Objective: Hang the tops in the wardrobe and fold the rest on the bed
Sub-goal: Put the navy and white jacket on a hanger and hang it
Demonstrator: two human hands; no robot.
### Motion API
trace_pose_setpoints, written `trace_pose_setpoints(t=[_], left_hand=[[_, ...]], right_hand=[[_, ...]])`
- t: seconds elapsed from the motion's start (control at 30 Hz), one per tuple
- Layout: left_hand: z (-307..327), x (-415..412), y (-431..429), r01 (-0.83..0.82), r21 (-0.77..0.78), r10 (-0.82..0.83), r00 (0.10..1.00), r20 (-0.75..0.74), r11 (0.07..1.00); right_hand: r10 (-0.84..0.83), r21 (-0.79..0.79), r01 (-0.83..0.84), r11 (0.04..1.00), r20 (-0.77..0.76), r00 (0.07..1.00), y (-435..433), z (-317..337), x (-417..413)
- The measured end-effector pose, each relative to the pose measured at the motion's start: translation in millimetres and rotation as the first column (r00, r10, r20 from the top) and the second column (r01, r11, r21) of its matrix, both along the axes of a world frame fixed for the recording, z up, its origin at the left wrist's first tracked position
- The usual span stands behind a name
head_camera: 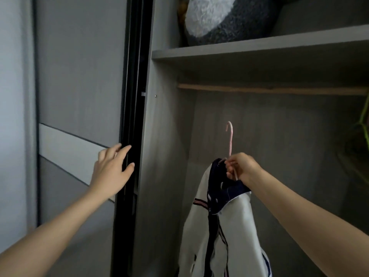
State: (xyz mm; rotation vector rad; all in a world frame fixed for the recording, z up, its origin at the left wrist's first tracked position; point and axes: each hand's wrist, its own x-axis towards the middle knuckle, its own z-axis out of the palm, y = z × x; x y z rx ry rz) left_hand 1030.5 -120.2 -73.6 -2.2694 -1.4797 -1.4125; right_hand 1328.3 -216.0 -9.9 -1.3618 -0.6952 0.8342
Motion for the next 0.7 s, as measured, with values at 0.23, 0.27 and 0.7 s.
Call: trace_pose_setpoints(t=[0.23,0.27,0.7], left_hand=[[67,6,135,0.051,0.289,-0.046,0.999,-0.023,0.956],[80,10,150,0.052,0.331,-0.046,0.999,-0.024,0.942],[110,39,233,-0.058,0.480,0.039,0.998,0.050,0.875]], right_hand=[[-0.066,0.124,0.066,0.990,-0.001,0.998,89,47,-14],[-0.079,0.152,0.077,0.985,0.007,0.997,97,54,-14],[-0.208,0.450,0.124,0.884,0.142,0.968,203,137,-19]])
